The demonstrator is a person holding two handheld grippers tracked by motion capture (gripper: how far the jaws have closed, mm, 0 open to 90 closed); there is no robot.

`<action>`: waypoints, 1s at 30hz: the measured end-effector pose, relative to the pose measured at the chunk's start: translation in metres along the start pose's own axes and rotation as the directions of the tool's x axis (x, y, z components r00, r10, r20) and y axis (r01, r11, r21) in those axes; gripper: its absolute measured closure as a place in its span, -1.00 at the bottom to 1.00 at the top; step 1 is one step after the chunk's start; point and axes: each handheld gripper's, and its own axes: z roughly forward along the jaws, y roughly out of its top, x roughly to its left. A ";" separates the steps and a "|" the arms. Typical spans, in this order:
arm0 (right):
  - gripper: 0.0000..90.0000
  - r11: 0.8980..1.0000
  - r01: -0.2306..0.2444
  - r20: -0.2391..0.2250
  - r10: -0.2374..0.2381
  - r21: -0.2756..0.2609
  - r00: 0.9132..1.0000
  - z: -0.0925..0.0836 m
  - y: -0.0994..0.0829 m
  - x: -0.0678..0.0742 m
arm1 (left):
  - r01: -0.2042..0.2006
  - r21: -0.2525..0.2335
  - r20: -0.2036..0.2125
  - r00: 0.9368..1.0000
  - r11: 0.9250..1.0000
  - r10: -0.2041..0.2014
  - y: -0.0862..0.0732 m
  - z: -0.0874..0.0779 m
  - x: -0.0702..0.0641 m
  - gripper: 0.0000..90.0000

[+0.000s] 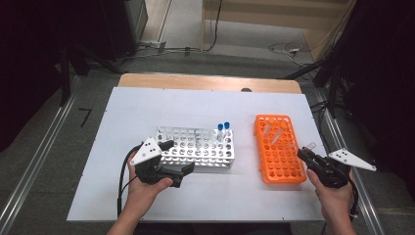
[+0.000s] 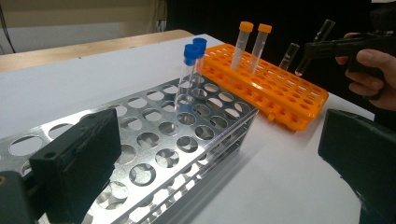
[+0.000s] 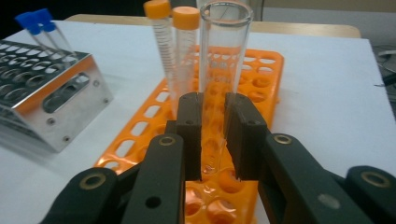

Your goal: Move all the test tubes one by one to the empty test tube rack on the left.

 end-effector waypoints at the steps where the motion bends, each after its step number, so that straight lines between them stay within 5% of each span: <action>1: 0.64 1.000 0.001 -0.009 -0.001 0.001 1.000 -0.001 0.001 0.003 | -0.001 0.000 -0.001 1.000 1.000 0.001 0.000 0.000 0.000 -1.00; 15: 0.64 0.998 0.066 -0.119 -0.065 0.004 0.991 0.004 0.007 0.041 | -0.014 0.001 0.002 1.000 1.000 0.014 0.001 0.001 -0.003 -1.00; 30: 0.64 0.993 0.117 -0.233 -0.112 0.009 0.966 0.016 0.008 0.078 | -0.021 0.001 0.006 1.000 1.000 0.021 0.002 0.002 -0.006 -1.00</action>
